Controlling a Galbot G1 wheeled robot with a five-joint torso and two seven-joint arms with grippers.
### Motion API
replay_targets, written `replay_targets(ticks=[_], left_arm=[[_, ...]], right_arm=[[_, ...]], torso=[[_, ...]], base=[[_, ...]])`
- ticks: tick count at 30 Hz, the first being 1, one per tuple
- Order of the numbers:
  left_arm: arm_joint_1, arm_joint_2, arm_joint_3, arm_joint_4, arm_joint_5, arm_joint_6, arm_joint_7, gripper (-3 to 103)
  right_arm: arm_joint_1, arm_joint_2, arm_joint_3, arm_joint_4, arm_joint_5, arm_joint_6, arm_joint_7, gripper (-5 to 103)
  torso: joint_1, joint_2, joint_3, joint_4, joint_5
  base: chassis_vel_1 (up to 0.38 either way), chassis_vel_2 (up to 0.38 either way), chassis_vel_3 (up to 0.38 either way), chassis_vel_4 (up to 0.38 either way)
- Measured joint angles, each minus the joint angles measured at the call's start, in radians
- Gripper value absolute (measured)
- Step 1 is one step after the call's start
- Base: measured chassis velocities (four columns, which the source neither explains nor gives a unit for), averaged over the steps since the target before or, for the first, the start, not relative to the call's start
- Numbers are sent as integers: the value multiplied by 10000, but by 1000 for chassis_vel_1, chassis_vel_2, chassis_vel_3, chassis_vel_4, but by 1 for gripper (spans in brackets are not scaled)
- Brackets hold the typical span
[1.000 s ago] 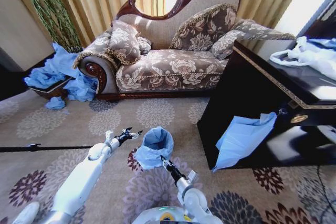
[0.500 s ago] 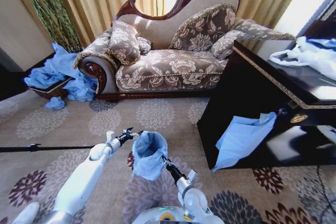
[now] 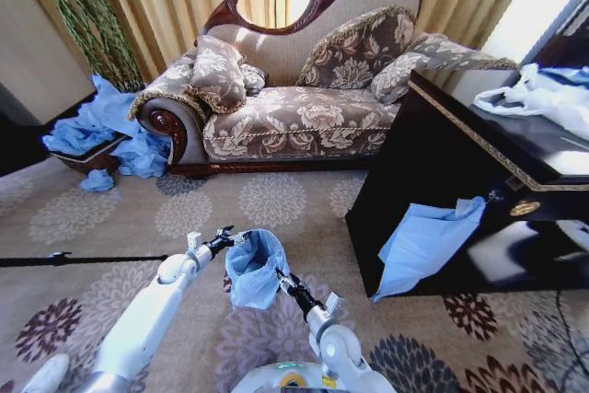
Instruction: Place a garbage bag over the trash bin.
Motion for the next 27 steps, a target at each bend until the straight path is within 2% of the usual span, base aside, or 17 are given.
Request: replay_targets(ticks=[3,16,17,19,21,23,24,27], left_arm=[[-41,17,13,20,-6,-4,1,100],[-65,24,45,103,-11,-31,10,100],[-65,27,45,103,-12,-35,10,100],[-66,32,44,103,-19,-40,11,100],[-66,36,45,101,-22,-42,11,100],[-67,47,43,97,-28,-49,11,100],[-67,47,43,97,-28,-49,11,100],[-68,57,38,101,-30,-69,11,100]], right_arm=[[-261,-108,35,170,173,-96,-94,99],[-439,160,-88,-176,167,-161,-446,100],[-417,192,-106,-224,145,-155,-466,103],[-392,258,-135,-349,69,-125,-551,96],[-392,265,-138,-376,54,-119,-587,96],[-388,270,-140,-436,29,-106,-672,86],[-388,270,-140,-436,29,-106,-672,86],[-382,294,-133,-535,-1,-83,-749,70]], torso=[[0,0,0,0,1],[0,0,0,-1,0],[0,0,0,-1,0],[0,0,0,-1,0],[0,0,0,-1,0],[0,0,0,1,-4],[0,0,0,1,-4],[0,0,0,2,-10]], base=[[0,0,0,0],[0,0,0,0],[0,0,0,0],[0,0,0,0],[0,0,0,0],[0,0,0,0],[0,0,0,0],[0,0,0,0]])
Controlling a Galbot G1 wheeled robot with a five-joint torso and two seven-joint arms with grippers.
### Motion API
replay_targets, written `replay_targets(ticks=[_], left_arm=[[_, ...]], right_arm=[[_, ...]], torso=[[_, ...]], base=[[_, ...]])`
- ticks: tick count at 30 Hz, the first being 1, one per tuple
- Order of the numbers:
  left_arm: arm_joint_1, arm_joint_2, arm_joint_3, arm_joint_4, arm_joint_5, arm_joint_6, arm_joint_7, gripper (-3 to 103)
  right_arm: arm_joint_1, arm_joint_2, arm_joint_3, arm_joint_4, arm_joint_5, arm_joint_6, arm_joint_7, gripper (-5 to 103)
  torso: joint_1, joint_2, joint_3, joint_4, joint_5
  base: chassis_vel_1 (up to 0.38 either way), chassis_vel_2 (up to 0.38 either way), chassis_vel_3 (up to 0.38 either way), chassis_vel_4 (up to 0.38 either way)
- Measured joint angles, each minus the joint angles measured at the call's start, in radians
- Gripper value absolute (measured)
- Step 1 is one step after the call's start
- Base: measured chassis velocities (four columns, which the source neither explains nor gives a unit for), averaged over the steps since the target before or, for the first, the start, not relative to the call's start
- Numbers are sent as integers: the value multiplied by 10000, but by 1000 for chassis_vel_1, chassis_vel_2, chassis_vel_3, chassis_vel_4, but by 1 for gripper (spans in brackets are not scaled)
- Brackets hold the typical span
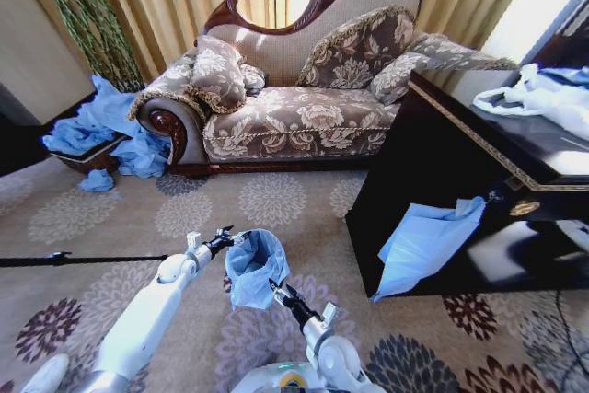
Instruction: Place a garbage bag over the trash bin.
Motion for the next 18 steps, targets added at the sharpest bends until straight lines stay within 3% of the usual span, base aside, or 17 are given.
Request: replay_targets(ticks=[1,4,6,18], left_arm=[[0,0,0,0,0,0,0,100],[0,5,-3,0,-1,-6,0,100],[0,2,-4,0,-2,-8,0,100],[5,-12,-20,-72,-7,-17,-11,100]], right_arm=[[0,0,0,0,0,0,0,70],[1,5,0,-6,-3,1,-44,53],[1,6,0,-6,-5,0,-60,53],[41,88,15,-122,-438,-6,-245,5]], torso=[[0,0,0,0,0],[0,0,0,-1,0],[0,0,0,-2,1],[0,0,0,0,-1]], base=[[0,0,0,0],[0,0,0,0],[0,0,0,0],[0,0,0,0]])
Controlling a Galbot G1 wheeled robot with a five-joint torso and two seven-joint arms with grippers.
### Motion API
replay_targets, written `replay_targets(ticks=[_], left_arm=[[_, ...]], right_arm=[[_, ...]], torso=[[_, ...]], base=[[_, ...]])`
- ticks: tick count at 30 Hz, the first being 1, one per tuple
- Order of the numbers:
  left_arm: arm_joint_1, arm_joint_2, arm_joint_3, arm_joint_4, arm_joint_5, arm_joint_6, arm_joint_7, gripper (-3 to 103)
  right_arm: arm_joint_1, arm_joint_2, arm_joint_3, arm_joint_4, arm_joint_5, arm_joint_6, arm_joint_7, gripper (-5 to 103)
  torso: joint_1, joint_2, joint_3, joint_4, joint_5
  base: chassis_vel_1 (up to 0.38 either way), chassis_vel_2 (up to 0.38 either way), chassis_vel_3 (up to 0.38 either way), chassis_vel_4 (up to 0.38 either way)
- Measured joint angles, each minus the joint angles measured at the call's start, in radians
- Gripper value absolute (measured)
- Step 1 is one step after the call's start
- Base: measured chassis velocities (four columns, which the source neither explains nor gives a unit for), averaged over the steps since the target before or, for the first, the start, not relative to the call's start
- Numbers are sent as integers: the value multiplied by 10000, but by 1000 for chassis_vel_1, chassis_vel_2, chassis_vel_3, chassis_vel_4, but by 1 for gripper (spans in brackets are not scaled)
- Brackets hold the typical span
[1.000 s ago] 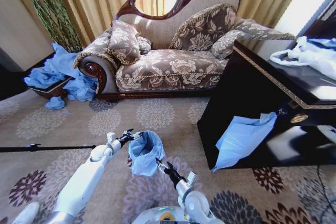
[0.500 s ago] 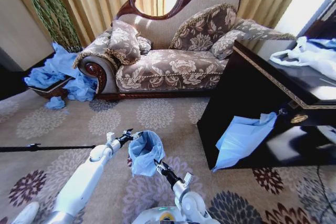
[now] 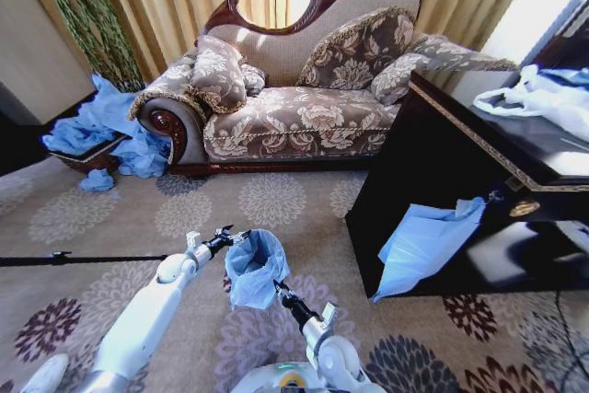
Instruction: Place a garbage bag over the trash bin.
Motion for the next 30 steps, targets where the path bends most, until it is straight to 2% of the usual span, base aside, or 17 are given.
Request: replay_targets(ticks=[1,7,14,20,24,25,28,30], left_arm=[[3,-4,-4,-9,-2,0,-2,100],[38,-6,-35,-34,-13,-6,-6,100],[144,27,-139,-101,-29,-43,-7,100],[296,69,-266,-226,-35,-58,-7,100],[339,88,-308,-316,-35,-59,-11,100],[348,107,-322,-382,-35,-59,-13,100],[369,180,-337,-535,-7,-50,-19,100],[422,278,-338,-818,93,-17,-21,100]], right_arm=[[23,25,1,-55,-69,1,15,2],[138,112,20,-490,-611,78,64,0],[207,106,21,-1136,-1380,240,105,0],[335,109,16,-1629,-1823,484,277,0],[271,104,19,-1225,-1853,465,568,0],[184,-16,18,-875,-1862,480,733,0],[-179,-339,14,-377,-2101,523,993,-1],[-440,-585,19,-63,-2236,574,1026,9]], torso=[[0,0,0,0,-1],[0,0,0,5,-4],[0,0,0,-4,-3],[0,0,1,-10,22],[0,0,1,-3,21],[0,0,0,6,26],[0,0,1,-4,29],[0,1,0,-7,39]], base=[[0,0,0,0],[0,0,0,0],[0,0,0,0],[0,0,0,0],[0,0,0,0],[0,0,0,0],[0,0,0,0],[0,0,0,0]])
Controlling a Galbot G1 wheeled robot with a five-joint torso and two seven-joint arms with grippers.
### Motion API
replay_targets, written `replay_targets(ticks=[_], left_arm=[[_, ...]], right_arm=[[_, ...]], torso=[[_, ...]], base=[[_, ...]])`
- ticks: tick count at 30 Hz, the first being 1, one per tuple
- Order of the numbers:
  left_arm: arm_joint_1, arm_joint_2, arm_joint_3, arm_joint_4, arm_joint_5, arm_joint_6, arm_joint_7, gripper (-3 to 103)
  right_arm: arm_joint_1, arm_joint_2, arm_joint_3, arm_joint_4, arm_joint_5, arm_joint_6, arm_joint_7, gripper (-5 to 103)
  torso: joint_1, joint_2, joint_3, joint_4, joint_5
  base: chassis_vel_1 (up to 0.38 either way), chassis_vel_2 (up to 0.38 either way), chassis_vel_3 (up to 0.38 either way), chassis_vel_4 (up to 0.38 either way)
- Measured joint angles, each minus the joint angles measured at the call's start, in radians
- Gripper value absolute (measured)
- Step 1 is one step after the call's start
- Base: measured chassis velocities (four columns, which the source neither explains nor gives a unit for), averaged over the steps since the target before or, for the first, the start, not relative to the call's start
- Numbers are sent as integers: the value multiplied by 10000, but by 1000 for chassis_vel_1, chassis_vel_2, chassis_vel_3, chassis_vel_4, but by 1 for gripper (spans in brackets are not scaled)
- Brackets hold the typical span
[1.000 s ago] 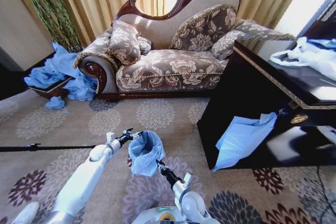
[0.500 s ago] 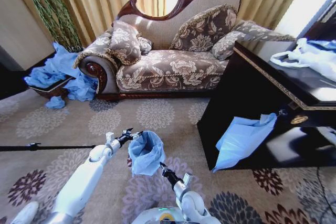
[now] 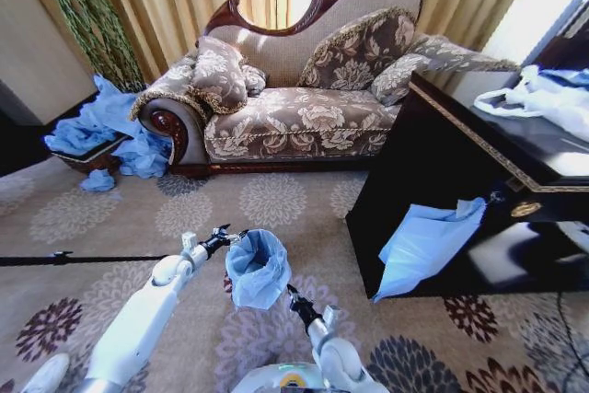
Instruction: Place a garbage bag over the trash bin.
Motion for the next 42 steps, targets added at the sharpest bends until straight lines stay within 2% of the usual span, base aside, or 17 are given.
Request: replay_targets(ticks=[6,10,12,13,16,19,21,25,27,28,30,31,32,33,35,39,42], left_arm=[[352,341,87,-1160,187,767,-246,100],[704,786,274,-2244,39,1864,-553,100],[973,983,473,-2946,-221,2886,-1083,100],[973,983,473,-2946,-221,2886,-1083,100],[1074,922,793,-3489,-753,4245,-2581,100],[909,700,984,-3577,-1087,4753,-3496,100],[748,530,1031,-3688,-1444,4856,-4147,100],[695,476,929,-3821,-1938,4615,-4498,100],[703,585,667,-3829,-2217,3724,-4147,100],[706,693,470,-3639,-2265,2869,-3493,100],[708,774,359,-3548,-2265,2649,-3120,100],[719,854,315,-3564,-2265,2865,-3050,100],[741,962,300,-3725,-2277,3597,-3270,100],[741,962,300,-3725,-2277,3597,-3270,100],[765,1038,401,-4057,-2547,4653,-3895,100],[737,1000,620,-4379,-2923,5243,-4672,100],[678,983,857,-4711,-3650,5276,-5935,97]], right_arm=[[-175,-79,229,81,-180,139,-37,31],[-157,40,279,88,-200,169,-79,41],[-104,135,333,40,-205,182,-94,52],[-104,135,333,40,-205,182,-94,52],[-67,247,448,-14,-197,222,-112,69],[-70,254,522,-18,-179,255,-127,80],[-81,249,659,72,-187,300,-145,90],[-133,215,848,287,-211,378,-160,95],[-287,102,1092,692,-218,403,-196,100],[-394,-23,1274,972,-222,402,-238,96],[-463,-133,1370,1110,-223,373,-247,93],[-498,-203,1427,1165,-244,376,-247,84],[-530,-266,1492,1193,-295,399,-261,85],[-530,-266,1492,1193,-295,399,-261,85],[-585,-300,1583,1225,-352,428,-290,95],[-683,-283,1688,1296,-368,466,-327,100],[-809,-255,1816,1296,-407,551,-413,100]], torso=[[0,0,0,1,-10],[0,0,0,5,-18],[0,0,0,4,-26],[0,0,0,4,-26],[0,0,0,7,-24],[0,0,0,5,-29],[0,0,0,3,-27],[0,0,0,3,-28],[0,0,0,5,-26],[0,0,0,5,-27],[0,0,0,5,-30],[0,0,0,5,-30],[0,0,0,7,-27],[0,0,0,7,-27],[0,0,0,7,-27],[0,0,0,7,-28],[0,0,0,3,-28]], base=[[0,0,0,0],[0,0,0,0],[0,0,0,0],[0,0,0,0],[0,0,0,0],[0,0,0,0],[0,0,0,0],[0,0,0,0],[0,0,0,0],[0,0,0,0],[0,0,0,0],[0,0,0,0],[0,0,0,0],[0,0,0,0],[0,0,0,0],[0,0,0,0],[0,0,0,0]])
